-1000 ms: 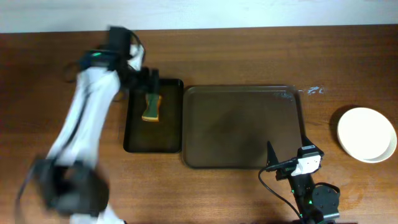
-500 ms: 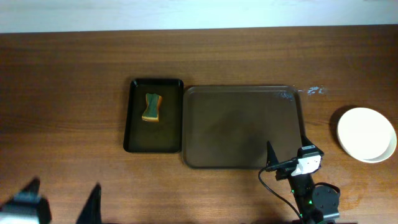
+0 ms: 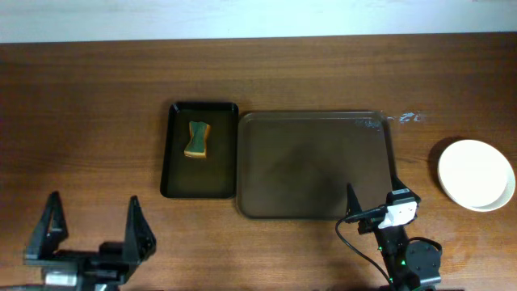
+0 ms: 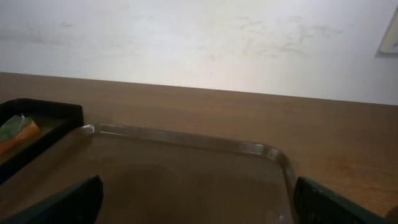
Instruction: Clean dirty plates on tray and stack at the side
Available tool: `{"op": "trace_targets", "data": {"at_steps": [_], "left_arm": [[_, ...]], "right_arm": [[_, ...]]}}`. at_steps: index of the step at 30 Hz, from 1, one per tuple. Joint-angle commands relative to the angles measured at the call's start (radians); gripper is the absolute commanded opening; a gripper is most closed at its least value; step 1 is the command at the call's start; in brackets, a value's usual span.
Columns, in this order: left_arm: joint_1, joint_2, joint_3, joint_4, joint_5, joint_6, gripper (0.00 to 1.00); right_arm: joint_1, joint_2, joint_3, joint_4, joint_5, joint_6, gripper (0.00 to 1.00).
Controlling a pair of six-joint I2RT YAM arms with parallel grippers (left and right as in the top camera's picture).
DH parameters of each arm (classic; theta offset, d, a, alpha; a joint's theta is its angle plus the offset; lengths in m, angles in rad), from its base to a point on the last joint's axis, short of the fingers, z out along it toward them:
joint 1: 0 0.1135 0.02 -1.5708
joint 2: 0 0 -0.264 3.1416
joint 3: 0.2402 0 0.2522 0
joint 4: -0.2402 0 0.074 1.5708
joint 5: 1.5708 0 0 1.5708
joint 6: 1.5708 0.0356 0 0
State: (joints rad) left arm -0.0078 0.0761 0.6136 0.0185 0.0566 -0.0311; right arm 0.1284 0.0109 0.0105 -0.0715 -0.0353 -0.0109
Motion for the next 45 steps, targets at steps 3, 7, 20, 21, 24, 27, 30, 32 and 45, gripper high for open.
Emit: {"op": "trace_targets", "data": {"at_steps": [3, 7, 20, 21, 24, 27, 30, 32, 45], "left_arm": [[0.005, -0.071, -0.325, 0.38, 0.037, -0.037, 1.0], [0.005, -0.071, -0.475, 0.464, 0.029, -0.037, 1.0], [0.005, -0.071, -0.605, 0.056, -0.021, -0.036, 1.0], [0.005, -0.071, -0.605, -0.013, -0.025, -0.036, 1.0], [0.005, -0.071, -0.605, -0.098, -0.027, -0.035, 1.0], [0.004, -0.071, -0.605, -0.099, -0.027, -0.036, 1.0], [0.005, -0.07, -0.605, -0.099, -0.027, -0.036, 1.0], [0.005, -0.07, -0.605, -0.099, -0.027, -0.036, 1.0], [0.005, -0.07, -0.605, -0.099, -0.027, -0.036, 1.0]], "right_arm": [[-0.005, -0.005, -0.005, -0.003, -0.013, 0.004, 0.98], [-0.005, -0.005, -0.005, -0.003, -0.013, 0.003, 0.98], [-0.005, -0.005, -0.005, -0.003, -0.013, 0.004, 0.98], [-0.005, -0.005, -0.005, -0.003, -0.013, 0.003, 0.98], [-0.005, -0.005, -0.005, -0.003, -0.013, 0.003, 0.99], [-0.005, -0.005, -0.005, -0.003, -0.013, 0.004, 0.98], [-0.005, -0.005, -0.005, -0.003, -0.013, 0.003, 0.98], [-0.005, -0.005, -0.005, -0.003, -0.013, 0.003, 0.98], [-0.005, -0.005, -0.005, -0.003, -0.013, 0.003, 0.98]]}}
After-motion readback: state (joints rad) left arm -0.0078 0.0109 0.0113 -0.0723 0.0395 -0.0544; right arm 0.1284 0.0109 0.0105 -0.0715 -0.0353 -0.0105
